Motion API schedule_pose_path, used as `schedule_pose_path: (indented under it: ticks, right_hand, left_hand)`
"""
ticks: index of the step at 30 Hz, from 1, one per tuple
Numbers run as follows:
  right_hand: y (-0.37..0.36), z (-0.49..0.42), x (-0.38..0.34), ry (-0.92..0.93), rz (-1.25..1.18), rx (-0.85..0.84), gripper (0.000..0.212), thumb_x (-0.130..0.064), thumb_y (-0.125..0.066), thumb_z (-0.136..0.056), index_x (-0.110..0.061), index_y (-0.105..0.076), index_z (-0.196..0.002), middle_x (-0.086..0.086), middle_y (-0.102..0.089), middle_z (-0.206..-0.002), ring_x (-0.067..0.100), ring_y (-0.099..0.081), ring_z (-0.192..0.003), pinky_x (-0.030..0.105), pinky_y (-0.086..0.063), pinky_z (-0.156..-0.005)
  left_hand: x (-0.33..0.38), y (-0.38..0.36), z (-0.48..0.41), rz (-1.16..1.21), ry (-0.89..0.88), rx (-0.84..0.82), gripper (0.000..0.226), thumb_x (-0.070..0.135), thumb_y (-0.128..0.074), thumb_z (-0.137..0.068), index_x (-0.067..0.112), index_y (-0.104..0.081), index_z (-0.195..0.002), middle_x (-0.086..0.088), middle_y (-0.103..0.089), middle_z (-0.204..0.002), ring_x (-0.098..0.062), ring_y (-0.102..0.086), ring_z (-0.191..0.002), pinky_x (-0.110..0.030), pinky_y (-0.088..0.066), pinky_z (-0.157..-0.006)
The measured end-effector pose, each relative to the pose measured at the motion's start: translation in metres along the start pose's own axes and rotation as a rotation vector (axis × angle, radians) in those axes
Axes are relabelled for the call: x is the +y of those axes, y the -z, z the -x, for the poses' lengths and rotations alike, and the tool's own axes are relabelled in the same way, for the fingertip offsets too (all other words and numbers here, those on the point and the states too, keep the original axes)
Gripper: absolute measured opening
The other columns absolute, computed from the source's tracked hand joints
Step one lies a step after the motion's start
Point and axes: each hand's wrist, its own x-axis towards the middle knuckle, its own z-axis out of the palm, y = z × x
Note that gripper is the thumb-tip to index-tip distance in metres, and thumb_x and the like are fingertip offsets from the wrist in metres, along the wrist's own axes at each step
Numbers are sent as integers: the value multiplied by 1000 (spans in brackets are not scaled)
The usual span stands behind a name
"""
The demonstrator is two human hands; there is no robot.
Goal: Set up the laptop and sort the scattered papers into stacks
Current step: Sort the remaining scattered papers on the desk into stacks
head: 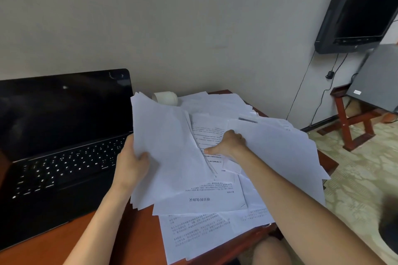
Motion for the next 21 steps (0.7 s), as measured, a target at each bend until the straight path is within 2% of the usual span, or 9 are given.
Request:
schedule_pose_path:
  ticks: [2, 5, 9, 11, 15, 17, 19, 21]
  right_hand:
    - [-1, -2, -1, 17, 2, -9, 108, -64, -87, -63, -6, -38, -139, 16, -46, -142, 33, -42, -135, 39, -40, -110]
    - [-3, -1, 3, 51, -5, -7, 96, -62, -85, -68, -10, -42, -136, 15, -46, -140, 32, -42, -133, 40, -41, -109]
    - [-8, 13, 15, 176, -25, 94, 90, -63, -75, -77, -17, -39, -145, 11, -42, -144, 31, -34, -138, 41, -31, -114]
    - [-12, 26, 25, 311, -52, 127, 83, -57, -69, -86, -20, -35, -151, 4, -40, -149, 26, -30, -141, 39, -25, -117]
    - [-11, 64, 51, 601, -160, 21, 67, -50, -73, -87, -29, -47, -145, -17, -39, -147, 2, -22, -143, 33, -20, -123]
    - [-8, 82, 63, 678, -107, -74, 75, -56, -77, -81, -32, -47, -146, -23, -36, -150, -6, -18, -143, 25, -18, -123]
    - [-6, 90, 71, 692, 1, -127, 94, -67, -78, -72, -35, -38, -152, -27, -26, -155, -8, -10, -145, 20, -12, -122]
    - [-8, 92, 75, 680, 93, -172, 110, -76, -76, -65, -38, -28, -156, -30, -16, -158, -7, -3, -147, 22, -8, -122]
  left_hand:
    - [0, 2, -1, -2, -6, 11, 58, -5, -54, -95, 21, -48, -147, 14, -61, -113, -10, -58, -102, -13, -42, -74]
    - [-3, 7, -3, 2, -5, 40, 58, -5, -55, -95, 19, -47, -148, 6, -61, -122, -15, -57, -109, -28, -46, -86]
    - [-6, 8, -4, 1, 1, 47, 57, -4, -55, -95, 19, -48, -146, 5, -61, -123, -17, -57, -110, -33, -44, -90]
    - [-5, 9, -4, 6, 7, 50, 57, -3, -56, -95, 19, -47, -147, 6, -61, -122, -17, -57, -109, -32, -44, -89]
    - [-7, 18, -2, 22, 2, 43, 56, -4, -58, -96, 17, -47, -146, 5, -61, -125, -18, -58, -113, -33, -45, -90]
    - [-10, 24, 2, 9, 7, 34, 55, -2, -58, -95, 18, -48, -146, 4, -62, -126, -18, -59, -114, -35, -46, -92]
    - [-12, 27, 4, 0, 2, 23, 55, -2, -59, -96, 18, -48, -146, 4, -61, -127, -17, -58, -114, -34, -46, -93]
    - [-12, 30, 10, 2, 0, 25, 55, -1, -59, -96, 19, -48, -146, 4, -60, -127, -16, -57, -113, -33, -45, -92]
